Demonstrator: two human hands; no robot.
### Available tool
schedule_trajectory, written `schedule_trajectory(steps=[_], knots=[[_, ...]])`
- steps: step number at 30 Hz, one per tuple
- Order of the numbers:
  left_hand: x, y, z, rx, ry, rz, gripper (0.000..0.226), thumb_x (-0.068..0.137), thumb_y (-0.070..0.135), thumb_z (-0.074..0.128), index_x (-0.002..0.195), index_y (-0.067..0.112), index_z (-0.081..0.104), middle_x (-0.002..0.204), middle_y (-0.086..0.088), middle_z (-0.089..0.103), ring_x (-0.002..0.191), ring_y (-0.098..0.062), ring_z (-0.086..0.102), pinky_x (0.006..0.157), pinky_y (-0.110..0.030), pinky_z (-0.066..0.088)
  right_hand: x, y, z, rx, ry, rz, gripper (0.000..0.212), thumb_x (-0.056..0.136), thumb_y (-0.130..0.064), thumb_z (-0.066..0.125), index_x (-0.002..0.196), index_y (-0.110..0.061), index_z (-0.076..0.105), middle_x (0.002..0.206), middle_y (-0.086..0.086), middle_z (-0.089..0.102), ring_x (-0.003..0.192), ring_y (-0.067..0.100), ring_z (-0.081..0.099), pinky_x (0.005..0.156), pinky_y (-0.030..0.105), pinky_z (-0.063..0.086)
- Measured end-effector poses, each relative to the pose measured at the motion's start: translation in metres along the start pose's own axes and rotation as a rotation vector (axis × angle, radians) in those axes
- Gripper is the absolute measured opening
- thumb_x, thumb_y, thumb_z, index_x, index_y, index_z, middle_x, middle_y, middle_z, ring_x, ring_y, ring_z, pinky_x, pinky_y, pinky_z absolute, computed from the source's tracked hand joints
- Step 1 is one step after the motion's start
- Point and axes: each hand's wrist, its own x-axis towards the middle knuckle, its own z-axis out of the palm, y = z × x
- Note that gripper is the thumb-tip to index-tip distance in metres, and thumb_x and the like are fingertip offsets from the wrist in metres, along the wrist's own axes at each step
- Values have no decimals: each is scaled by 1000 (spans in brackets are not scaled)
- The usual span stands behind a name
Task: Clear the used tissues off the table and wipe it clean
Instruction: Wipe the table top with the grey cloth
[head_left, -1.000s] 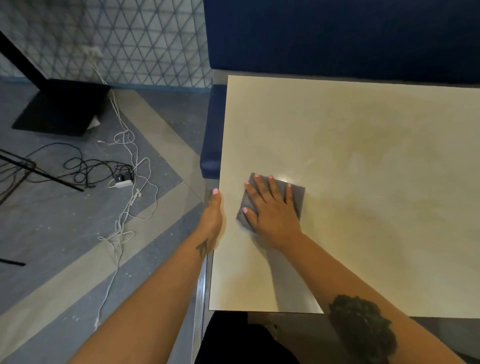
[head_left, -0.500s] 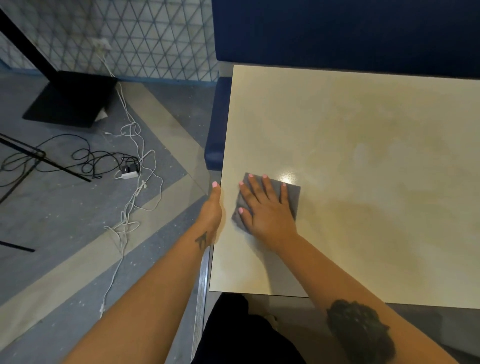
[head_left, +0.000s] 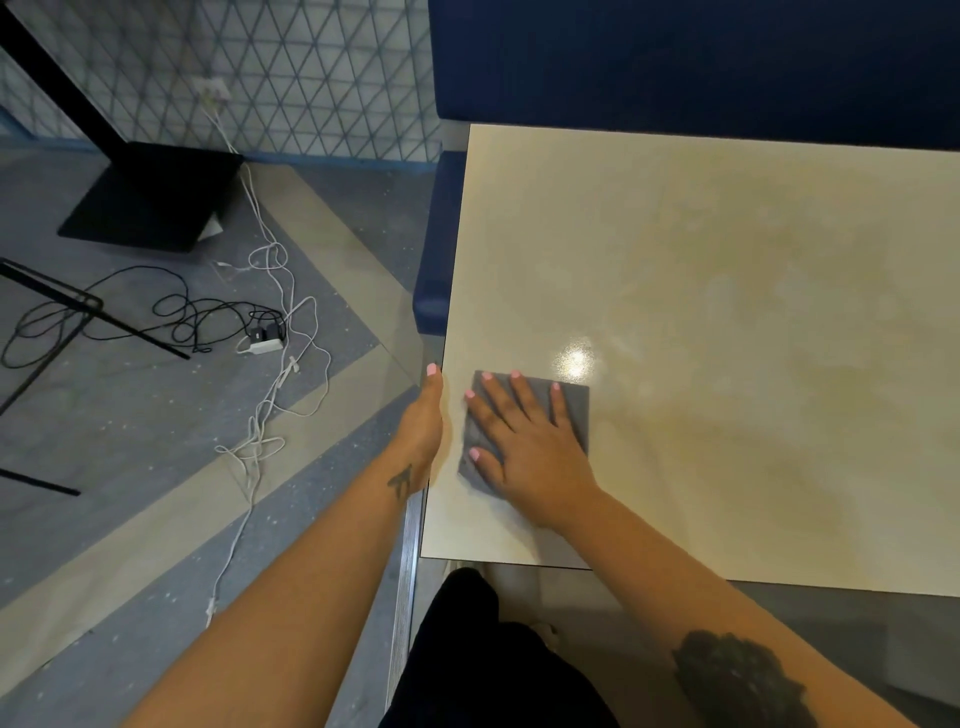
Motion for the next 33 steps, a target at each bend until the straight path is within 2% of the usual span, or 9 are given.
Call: schedule_trajectory(steps=[4, 8, 13, 17, 19, 21, 26, 29, 33], knots=[[-3, -5, -4, 7, -10, -1, 63, 94, 61, 25, 127, 17, 54, 121, 0, 58, 112, -18, 55, 100, -35, 43, 11, -32, 3, 38, -18, 141, 66, 91, -51, 18, 149, -20, 21, 158, 3, 14, 146, 30, 8, 111, 58, -5], [-6, -12, -14, 9, -50, 36, 63, 93, 62, 22, 121, 20, 60, 119, 2, 64, 116, -14, 55, 102, -30, 40, -19, -58, 6, 52, -6, 20, 67, 88, -53, 31, 147, -20, 31, 156, 1, 24, 144, 28, 18, 110, 58, 6], [-10, -20, -16, 31, -79, 24, 58, 92, 64, 20, 111, 30, 63, 119, -1, 66, 113, -17, 59, 104, -38, 41, -46, -22, 1, 21, 20, -97, 67, 89, -56, 32, 148, -26, 26, 157, -3, 21, 145, 24, 16, 112, 53, 5], [-17, -21, -9, 44, 28, -11, 65, 91, 65, 27, 128, 21, 55, 132, -8, 56, 119, -24, 53, 105, -41, 39, -22, -17, -1, 33, 4, 75, 64, 91, -53, 28, 147, -22, 29, 156, 1, 24, 144, 28, 18, 110, 56, 5], [-21, -19, -4, 76, 75, 5, 66, 94, 60, 26, 136, 14, 48, 139, -10, 48, 127, -25, 47, 107, -37, 36, -11, -30, 1, 33, -9, 145, 65, 90, -53, 27, 146, -19, 33, 155, 4, 26, 143, 30, 20, 109, 58, 6], [-23, -20, -1, 77, 82, 24, 64, 96, 55, 25, 137, 10, 45, 142, -11, 44, 130, -23, 43, 105, -33, 33, -13, -43, 2, 31, -18, 122, 67, 89, -54, 28, 145, -19, 34, 155, 3, 27, 143, 29, 21, 109, 59, 8], [-23, -21, 5, 62, 84, 68, 53, 99, 49, 24, 125, 13, 53, 122, -1, 56, 106, -16, 52, 94, -27, 38, -53, -18, 2, 50, 17, -56, 67, 88, -57, 33, 147, -26, 30, 156, -2, 23, 145, 24, 17, 112, 54, 4], [-17, -23, 5, 110, 119, 92, 56, 98, 51, 25, 136, 14, 45, 136, 0, 49, 120, -17, 46, 104, -30, 31, -53, 11, -2, 6, 12, -2, 67, 88, -58, 32, 148, -28, 25, 157, -3, 19, 145, 24, 17, 113, 52, 2], [-16, -22, 7, 165, 147, 151, 53, 101, 44, 23, 141, 14, 37, 142, -4, 42, 131, -20, 37, 97, -24, 26, -18, 15, -4, 23, 12, 159, 65, 89, -54, 30, 146, -22, 33, 154, 2, 28, 143, 30, 23, 110, 57, 7]])
